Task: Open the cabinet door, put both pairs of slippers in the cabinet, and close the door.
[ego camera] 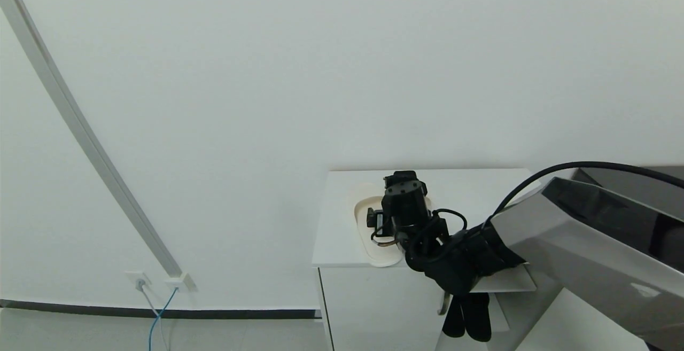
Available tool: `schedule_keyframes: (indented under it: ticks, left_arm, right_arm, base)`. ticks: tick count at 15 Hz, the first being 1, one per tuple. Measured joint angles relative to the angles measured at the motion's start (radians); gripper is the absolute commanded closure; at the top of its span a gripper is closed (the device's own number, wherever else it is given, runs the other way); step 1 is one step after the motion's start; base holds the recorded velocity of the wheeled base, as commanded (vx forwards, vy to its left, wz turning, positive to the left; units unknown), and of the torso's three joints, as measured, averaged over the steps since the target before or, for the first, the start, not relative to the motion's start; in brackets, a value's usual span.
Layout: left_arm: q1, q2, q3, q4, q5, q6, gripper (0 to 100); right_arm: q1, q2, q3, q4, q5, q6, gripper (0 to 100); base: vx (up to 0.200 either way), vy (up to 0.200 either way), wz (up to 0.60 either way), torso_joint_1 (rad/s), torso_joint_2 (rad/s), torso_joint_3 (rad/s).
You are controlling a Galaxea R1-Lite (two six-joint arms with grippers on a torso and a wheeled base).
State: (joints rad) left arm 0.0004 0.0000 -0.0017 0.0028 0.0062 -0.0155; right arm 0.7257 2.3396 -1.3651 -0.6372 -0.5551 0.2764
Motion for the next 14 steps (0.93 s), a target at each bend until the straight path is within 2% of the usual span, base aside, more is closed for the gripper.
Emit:
schedule_keyframes:
  ticks: [10,11,14]
  left_arm:
    - [0.000,0.000,0.000,0.000,-0.001,0.000,100]
    - [0.000,0.000,0.000,0.000,0.000,0.000,100]
    - [0.000,0.000,0.000,0.000,0.000,0.000,100]
  right_arm:
    - [-0.030,0.101,-0.093,-0.086,0.030,-0.097,0]
    - [-0.030,0.106,-0.097,-0.087,0.038,-0.098,100]
    - [-0.030,0.113,-0.107,-0.087,0.045,-0.099,100]
  base:
    - [0.000,0.000,0.00,0.000,0.00,0.000]
    - [0.000,0.000,0.00,0.000,0.00,0.000]
    - [0.000,0.000,0.00,0.000,0.00,0.000]
